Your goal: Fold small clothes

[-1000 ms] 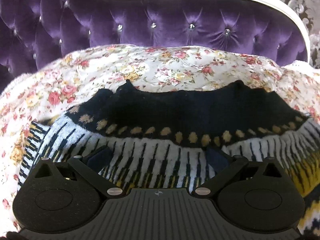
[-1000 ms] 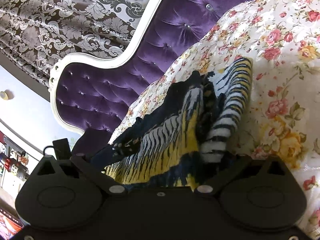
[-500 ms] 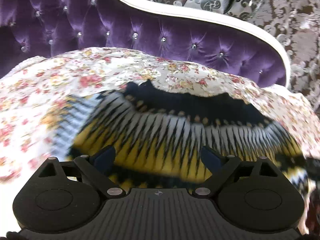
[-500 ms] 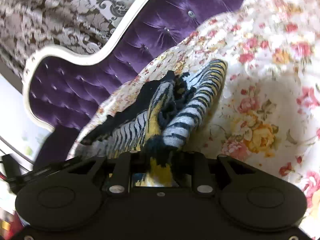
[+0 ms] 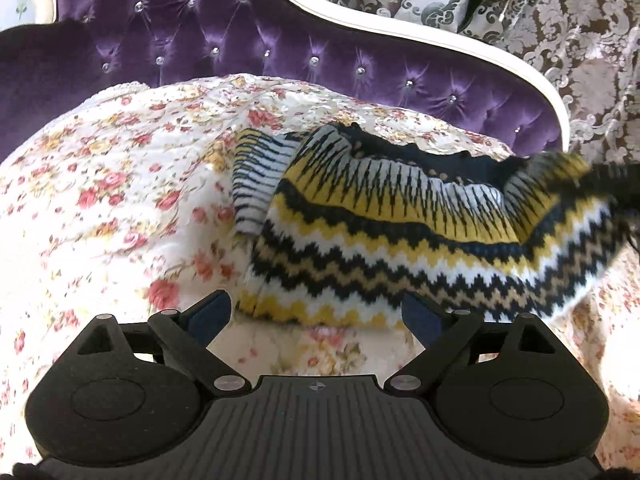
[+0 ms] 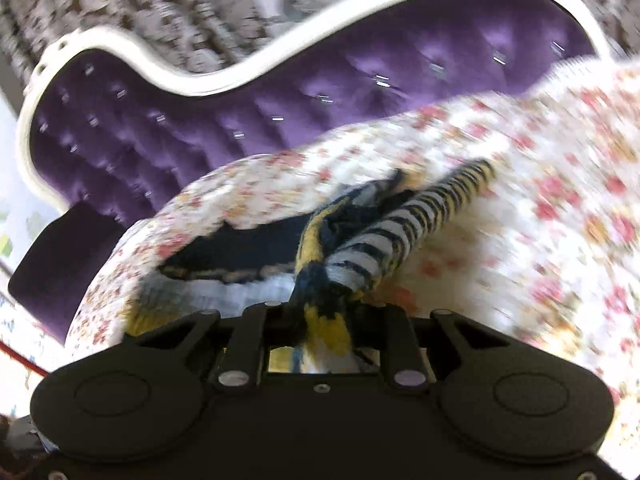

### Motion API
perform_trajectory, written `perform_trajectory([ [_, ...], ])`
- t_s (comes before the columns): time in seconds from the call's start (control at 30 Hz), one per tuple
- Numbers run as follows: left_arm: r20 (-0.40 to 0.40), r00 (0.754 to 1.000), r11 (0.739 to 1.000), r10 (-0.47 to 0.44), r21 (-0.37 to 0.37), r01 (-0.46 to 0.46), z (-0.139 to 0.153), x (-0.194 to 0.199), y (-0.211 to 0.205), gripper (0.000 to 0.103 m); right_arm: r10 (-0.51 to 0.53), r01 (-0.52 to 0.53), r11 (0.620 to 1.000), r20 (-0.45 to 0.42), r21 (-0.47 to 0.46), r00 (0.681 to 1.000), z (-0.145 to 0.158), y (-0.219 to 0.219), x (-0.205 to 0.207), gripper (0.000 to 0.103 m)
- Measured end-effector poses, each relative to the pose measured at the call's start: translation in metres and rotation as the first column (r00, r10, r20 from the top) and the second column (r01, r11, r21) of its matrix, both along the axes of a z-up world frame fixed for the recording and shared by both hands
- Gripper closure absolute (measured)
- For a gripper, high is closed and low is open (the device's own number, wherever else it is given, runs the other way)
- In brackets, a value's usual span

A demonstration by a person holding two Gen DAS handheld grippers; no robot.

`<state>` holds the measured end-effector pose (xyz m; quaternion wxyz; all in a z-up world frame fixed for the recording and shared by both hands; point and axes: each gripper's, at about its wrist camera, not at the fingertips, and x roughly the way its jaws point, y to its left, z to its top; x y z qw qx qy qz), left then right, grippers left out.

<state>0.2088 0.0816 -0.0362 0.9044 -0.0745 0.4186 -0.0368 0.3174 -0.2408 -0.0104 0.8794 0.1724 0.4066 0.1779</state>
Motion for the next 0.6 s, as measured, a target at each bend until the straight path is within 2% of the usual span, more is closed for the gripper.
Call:
perform_trajectory([
  [0.2, 0.003, 1.0, 0.999, -0.005, -0.045, 0.005, -0.001, -0.015, 0.011, 0.01, 0.111, -0.11, 0.993, 0.013, -0.04, 0.994, 0.014, 0.077, 0.009, 0.075],
  [0.4, -0.004, 1.0, 0.998, -0.003, -0.063, 0.003, -0.003, -0.024, 0.021, 0.01, 0.206, -0.208, 0.977, -0.038, -0.05, 0.978, -0.004, 0.151, 0.016, 0.076],
  [0.5, -0.009, 1.0, 0.997, -0.004, -0.072, 0.004, -0.004, -0.027, 0.026, 0.01, 0.238, -0.243, 0.963, -0.053, -0.117, 0.97, -0.014, 0.186, 0.015, 0.076],
  [0.6, -0.014, 1.0, 0.997, -0.005, -0.081, 0.004, -0.006, -0.029, 0.03, 0.01, 0.27, -0.272, 0.936, -0.039, -0.224, 0.962, -0.018, 0.213, 0.011, 0.074],
])
